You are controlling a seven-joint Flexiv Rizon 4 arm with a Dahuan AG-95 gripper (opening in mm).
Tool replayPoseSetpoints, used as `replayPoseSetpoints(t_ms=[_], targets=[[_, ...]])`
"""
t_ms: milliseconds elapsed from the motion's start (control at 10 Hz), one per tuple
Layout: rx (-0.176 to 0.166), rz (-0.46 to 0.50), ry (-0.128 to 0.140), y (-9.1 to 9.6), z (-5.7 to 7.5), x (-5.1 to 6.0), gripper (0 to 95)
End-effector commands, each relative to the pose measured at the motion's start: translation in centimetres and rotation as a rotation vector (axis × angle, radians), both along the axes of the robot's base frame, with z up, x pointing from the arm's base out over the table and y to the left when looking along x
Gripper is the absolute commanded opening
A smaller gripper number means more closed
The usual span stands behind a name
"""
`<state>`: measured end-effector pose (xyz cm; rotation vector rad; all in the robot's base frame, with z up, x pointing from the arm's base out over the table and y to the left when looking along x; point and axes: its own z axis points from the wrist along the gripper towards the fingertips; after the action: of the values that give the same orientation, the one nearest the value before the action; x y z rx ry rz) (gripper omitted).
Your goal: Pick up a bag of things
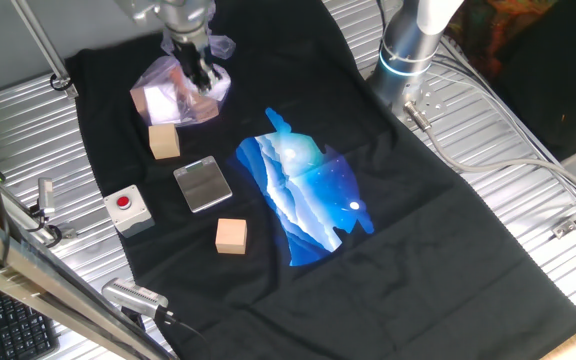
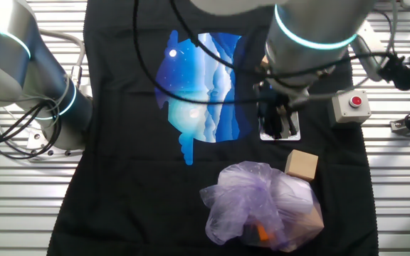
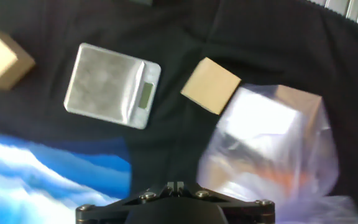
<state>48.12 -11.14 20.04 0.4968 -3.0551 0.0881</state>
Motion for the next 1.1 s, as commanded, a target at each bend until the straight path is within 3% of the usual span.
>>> replayPoseSetpoints(t_ms=[100, 200, 400, 500, 700, 1100], targets=[[-0.009, 0.096, 0.006, -4.0, 0.9, -0.6, 0.0], [-0.007, 0.122, 0.009, -5.8, 1.3, -0.5, 0.0], [0.013, 0.144, -0.015, -7.4, 1.4, -1.0, 0.0], [0.017, 0.160, -0.043, -7.4, 1.4, -1.0, 0.0], [0.051, 0.164, -0.071, -7.5, 1.2, -0.9, 0.0], [0.051, 0.171, -0.072, -7.9, 0.1, -0.7, 0.0]])
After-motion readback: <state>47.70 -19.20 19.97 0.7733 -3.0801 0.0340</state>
